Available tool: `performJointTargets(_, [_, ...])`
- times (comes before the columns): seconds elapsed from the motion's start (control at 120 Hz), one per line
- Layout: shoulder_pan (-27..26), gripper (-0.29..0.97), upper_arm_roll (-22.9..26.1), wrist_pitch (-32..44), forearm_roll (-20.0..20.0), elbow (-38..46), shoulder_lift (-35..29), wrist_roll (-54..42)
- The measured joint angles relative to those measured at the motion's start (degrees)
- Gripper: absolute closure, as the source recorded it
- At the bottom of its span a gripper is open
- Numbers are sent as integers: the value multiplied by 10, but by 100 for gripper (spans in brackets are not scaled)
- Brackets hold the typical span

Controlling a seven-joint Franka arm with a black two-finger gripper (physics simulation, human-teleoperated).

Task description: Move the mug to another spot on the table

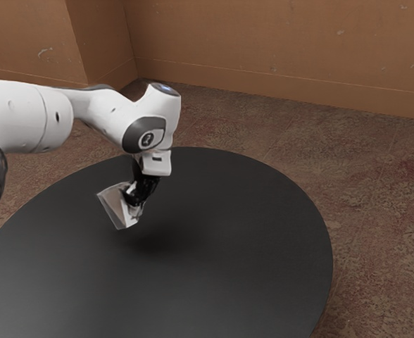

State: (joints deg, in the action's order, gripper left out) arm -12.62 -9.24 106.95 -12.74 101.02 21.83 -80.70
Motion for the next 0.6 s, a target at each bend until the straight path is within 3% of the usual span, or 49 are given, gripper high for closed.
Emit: performJointTargets(0.6, [0,75,11,63,9,2,34,17])
